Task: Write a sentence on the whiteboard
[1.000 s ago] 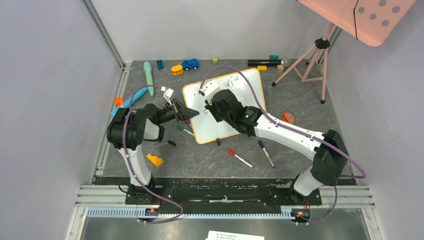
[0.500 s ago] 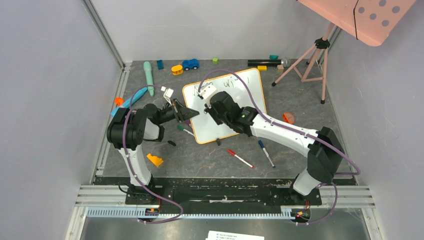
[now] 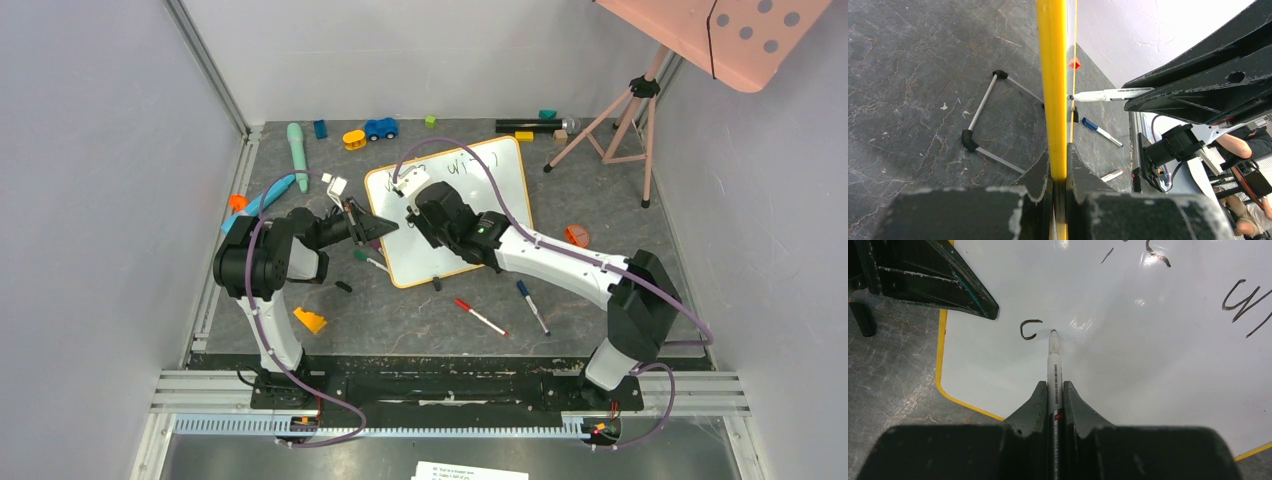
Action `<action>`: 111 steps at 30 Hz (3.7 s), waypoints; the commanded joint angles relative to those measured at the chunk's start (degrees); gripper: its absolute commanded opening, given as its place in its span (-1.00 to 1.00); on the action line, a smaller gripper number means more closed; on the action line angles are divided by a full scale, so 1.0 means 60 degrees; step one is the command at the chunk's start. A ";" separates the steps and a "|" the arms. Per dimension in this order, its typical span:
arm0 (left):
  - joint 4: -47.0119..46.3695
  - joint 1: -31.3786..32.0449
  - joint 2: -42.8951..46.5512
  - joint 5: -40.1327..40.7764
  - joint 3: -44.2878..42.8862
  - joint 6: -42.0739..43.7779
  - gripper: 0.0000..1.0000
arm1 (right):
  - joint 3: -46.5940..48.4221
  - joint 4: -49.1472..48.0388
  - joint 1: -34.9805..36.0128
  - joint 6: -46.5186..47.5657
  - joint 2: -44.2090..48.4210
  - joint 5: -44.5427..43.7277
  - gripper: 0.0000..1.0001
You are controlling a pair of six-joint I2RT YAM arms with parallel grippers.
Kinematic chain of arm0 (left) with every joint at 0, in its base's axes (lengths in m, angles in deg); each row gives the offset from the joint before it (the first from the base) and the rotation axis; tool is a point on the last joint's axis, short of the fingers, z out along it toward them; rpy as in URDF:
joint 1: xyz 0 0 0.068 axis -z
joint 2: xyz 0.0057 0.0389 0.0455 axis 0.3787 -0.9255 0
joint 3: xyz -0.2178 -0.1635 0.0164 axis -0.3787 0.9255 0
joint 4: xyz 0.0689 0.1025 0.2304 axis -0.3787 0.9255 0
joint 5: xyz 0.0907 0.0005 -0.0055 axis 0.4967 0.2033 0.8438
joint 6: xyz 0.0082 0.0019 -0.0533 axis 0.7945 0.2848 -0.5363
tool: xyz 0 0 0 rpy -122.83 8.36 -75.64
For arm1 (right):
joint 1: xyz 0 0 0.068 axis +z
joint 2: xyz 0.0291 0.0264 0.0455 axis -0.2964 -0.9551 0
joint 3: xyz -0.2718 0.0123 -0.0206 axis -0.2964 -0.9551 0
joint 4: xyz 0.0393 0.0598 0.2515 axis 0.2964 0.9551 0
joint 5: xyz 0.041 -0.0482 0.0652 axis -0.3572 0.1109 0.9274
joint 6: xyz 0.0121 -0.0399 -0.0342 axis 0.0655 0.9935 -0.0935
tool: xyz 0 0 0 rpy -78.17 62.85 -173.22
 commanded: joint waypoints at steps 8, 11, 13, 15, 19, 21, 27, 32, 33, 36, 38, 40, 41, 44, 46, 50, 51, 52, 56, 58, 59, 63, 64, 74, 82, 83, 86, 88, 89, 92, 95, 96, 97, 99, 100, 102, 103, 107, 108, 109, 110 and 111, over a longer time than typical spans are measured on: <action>-0.0477 -0.0038 -0.0099 0.0543 0.0141 0.1834 -0.96 | 0.0501 -0.0192 -0.0102 0.0085 -0.0226 0.0094 -1.00; -0.0477 -0.0034 -0.0092 0.0538 0.0136 0.1816 -0.96 | 0.0437 -0.0168 -0.0110 0.0136 -0.0216 0.0430 -1.00; -0.0477 -0.0038 -0.0099 0.0547 0.0150 0.1815 -0.96 | 0.0384 -0.0102 -0.0110 0.0140 -0.0211 0.0510 -1.00; -0.0485 -0.0038 -0.0093 0.0539 0.0149 0.1812 -0.96 | 0.0280 -0.0059 -0.0110 0.0141 -0.0129 0.0577 -1.00; -0.0477 -0.0038 -0.0113 0.0547 0.0140 0.1798 -0.96 | 0.0070 0.0051 -0.0108 0.0105 0.0026 0.0768 -1.00; -0.0477 -0.0038 -0.0117 0.0561 0.0141 0.1802 -0.96 | 0.0018 0.0121 -0.0110 0.0088 0.0063 0.0724 -1.00; -0.0477 -0.0031 -0.0084 0.0562 0.0165 0.1805 -0.96 | -0.0031 0.0240 -0.0117 0.0031 0.0183 0.0375 -1.00; -0.0477 -0.0038 -0.0078 0.0562 0.0159 0.1815 -0.96 | 0.0024 0.0349 -0.0110 0.0017 0.0184 -0.0022 -1.00; -0.0477 -0.0038 -0.0075 0.0562 0.0164 0.1813 -0.96 | 0.0035 0.0388 -0.0110 0.0012 0.0191 -0.0092 -1.00; -0.0477 -0.0037 -0.0085 0.0562 0.0164 0.1807 -0.96 | 0.0056 0.0421 -0.0102 -0.0006 0.0192 -0.0294 -1.00; -0.0477 -0.0038 -0.0087 0.0562 0.0165 0.1811 -0.96 | 0.0068 0.0442 -0.0110 -0.0028 0.0183 -0.0396 -1.00; -0.0477 -0.0031 -0.0084 0.0554 0.0162 0.1808 -0.96 | 0.0090 0.0442 -0.0102 -0.0058 0.0173 -0.0531 -1.00; -0.0477 -0.0036 -0.0085 0.0562 0.0161 0.1808 -0.96 | 0.0100 0.0442 -0.0109 -0.0073 0.0166 -0.0599 -1.00; -0.0477 -0.0038 -0.0097 0.0561 0.0147 0.1817 -0.96 | 0.0213 0.0415 -0.0124 -0.0087 0.0086 -0.0601 -1.00; -0.0477 -0.0038 -0.0104 0.0548 0.0129 0.1816 -0.96 | 0.0297 0.0344 -0.0124 -0.0059 0.0038 -0.0556 -1.00; -0.0477 -0.0038 -0.0110 0.0544 0.0136 0.1815 -0.96 | 0.0541 0.0305 -0.0139 0.0008 -0.0127 -0.0458 -1.00; -0.0477 -0.0038 -0.0109 0.0547 0.0122 0.1817 -0.96 | 0.0577 0.0283 -0.0139 0.0026 -0.0160 -0.0420 -1.00; -0.0477 -0.0034 -0.0104 0.0545 0.0117 0.1810 -0.96 | 0.0608 0.0268 -0.0140 0.0037 -0.0182 -0.0381 -1.00; -0.0477 -0.0036 -0.0104 0.0532 0.0115 0.1818 -0.96 | 0.0668 0.0193 -0.0153 0.0074 -0.0242 -0.0283 -1.00; -0.0477 -0.0038 -0.0107 0.0532 0.0115 0.1823 -0.96 | 0.0698 0.0168 -0.0153 0.0088 -0.0281 -0.0207 -1.00; -0.0477 -0.0038 -0.0109 0.0531 0.0106 0.1822 -0.96 | 0.0711 0.0162 -0.0152 0.0092 -0.0297 -0.0169 -1.00; -0.0477 -0.0036 -0.0106 0.0530 0.0092 0.1831 -0.96 | 0.0709 0.0037 -0.0156 0.0118 -0.0310 -0.0100 -1.00; -0.0477 -0.0038 -0.0104 0.0525 0.0092 0.1830 -0.96 | 0.0724 0.0006 -0.0157 0.0132 -0.0310 -0.0077 -1.00; -0.0477 -0.0038 -0.0098 0.0527 0.0129 0.1825 -0.96 | 0.0596 -0.0375 -0.0161 0.0148 -0.0088 0.0297 -1.00; -0.0477 -0.0038 -0.0114 0.0532 0.0110 0.1826 -0.96 | -0.0211 -0.1021 -0.0169 0.0063 0.0902 0.0246 -1.00; -0.0477 -0.0037 -0.0106 0.0532 0.0109 0.1833 -0.96 | -0.0267 -0.1010 -0.0180 0.0060 0.0952 0.0191 -1.00; -0.0477 -0.0037 -0.0097 0.0531 0.0117 0.1824 -0.96 | -0.0380 -0.1009 -0.0196 0.0008 0.1017 0.0049 -1.00; -0.0477 -0.0036 -0.0106 0.0521 0.0105 0.1821 -0.96 | -0.0373 -0.0922 -0.0224 -0.0041 0.1007 -0.0052 -1.00; -0.0477 -0.0038 -0.0104 0.0517 0.0098 0.1813 -0.96 | -0.0352 -0.0886 -0.0227 -0.0061 0.0995 -0.0114 -1.00; -0.0477 -0.0031 -0.0101 0.0516 0.0101 0.1806 -0.96 | -0.0350 -0.0764 -0.0320 -0.0182 0.0963 -0.0185 -1.00; -0.0477 -0.0038 -0.0099 0.0518 0.0135 0.1826 -0.96 | -0.0415 -0.0755 -0.0371 -0.0231 0.0961 -0.0018 -1.00; -0.0477 -0.0031 -0.0093 0.0516 0.0136 0.1820 -0.96 | -0.0429 -0.0736 -0.0373 -0.0238 0.0933 0.0004 -1.00; -0.0477 -0.0038 -0.0082 0.0518 0.0127 0.1824 -0.96 | -0.0430 -0.0734 -0.0361 -0.0246 0.0924 0.0058 -1.00; -0.0477 -0.0038 -0.0079 0.0518 0.0125 0.1825 -0.96 | -0.0444 -0.0701 -0.0386 -0.0262 0.0901 0.0146 -1.00; -0.0477 -0.0036 -0.0085 0.0518 0.0127 0.1811 -0.96 | -0.0430 -0.0666 -0.0381 -0.0263 0.0868 0.0183 -1.00; -0.0477 -0.0038 -0.0076 0.0518 0.0142 0.1807 -0.96 | -0.0437 -0.0614 -0.0387 -0.0272 0.0821 0.0243 -1.00; -0.0477 -0.0027 -0.0076 0.0514 0.0125 0.1817 -0.96 | -0.0444 -0.0596 -0.0388 -0.0277 0.0802 0.0277 -1.00; -0.0477 -0.0035 -0.0083 0.0518 0.0141 0.1815 -0.96 | -0.0452 -0.0575 -0.0388 -0.0291 0.0713 0.0359 -1.00; -0.0477 -0.0038 -0.0077 0.0510 0.0138 0.1811 -0.96 | -0.0437 -0.0565 -0.0388 -0.0288 0.0688 0.0366 -1.00; -0.0477 -0.0038 -0.0073 0.0518 0.0150 0.1806 -0.96 | -0.0419 -0.0543 -0.0391 -0.0291 0.0653 0.0380 -1.00; -0.0477 -0.0037 -0.0069 0.0518 0.0137 0.1815 -0.96 | -0.0408 -0.0533 -0.0392 -0.0281 0.0625 0.0375 -1.00; -0.0477 -0.0038 -0.0082 0.0518 0.0138 0.1819 -0.96 | -0.0393 -0.0536 -0.0394 -0.0289 0.0595 0.0379 -1.00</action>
